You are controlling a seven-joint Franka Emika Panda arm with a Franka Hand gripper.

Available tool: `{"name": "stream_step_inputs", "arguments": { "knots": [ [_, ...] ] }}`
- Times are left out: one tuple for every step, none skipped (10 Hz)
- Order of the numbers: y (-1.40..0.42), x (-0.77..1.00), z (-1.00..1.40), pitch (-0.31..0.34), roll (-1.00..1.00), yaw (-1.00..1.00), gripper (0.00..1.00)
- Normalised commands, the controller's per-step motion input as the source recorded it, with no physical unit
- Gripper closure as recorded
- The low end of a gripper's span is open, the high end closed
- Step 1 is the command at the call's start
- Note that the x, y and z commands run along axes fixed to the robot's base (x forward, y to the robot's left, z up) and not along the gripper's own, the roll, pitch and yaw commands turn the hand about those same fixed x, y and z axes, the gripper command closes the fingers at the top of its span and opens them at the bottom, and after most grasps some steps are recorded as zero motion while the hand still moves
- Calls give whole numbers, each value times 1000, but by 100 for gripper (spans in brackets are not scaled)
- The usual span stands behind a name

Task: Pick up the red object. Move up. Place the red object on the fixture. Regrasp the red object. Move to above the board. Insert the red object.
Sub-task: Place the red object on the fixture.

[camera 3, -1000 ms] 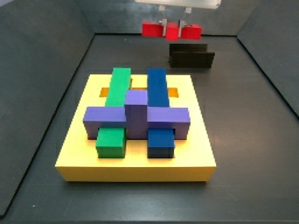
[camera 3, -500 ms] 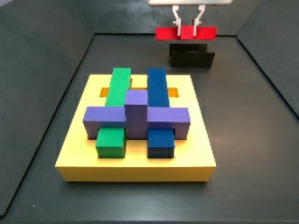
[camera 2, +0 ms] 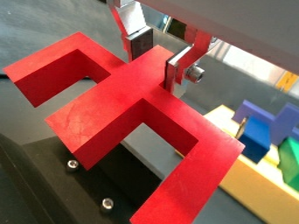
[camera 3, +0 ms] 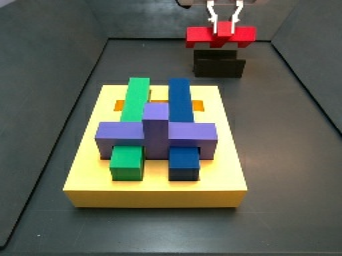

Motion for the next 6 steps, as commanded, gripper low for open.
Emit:
{"name": "stream_step_inputs", "arguments": {
  "knots": [
    [151,503,0,200,-523,-49,100],
    [60,417,-57,60,-397,-43,100],
    [0,257,-149,0,-254,-9,100],
    [0,100,-163,-66,-100,0,100],
    [0,31,-206,-54,0,-29,100],
    [6,0,-214,-34,0,-49,100]
  ]
}}
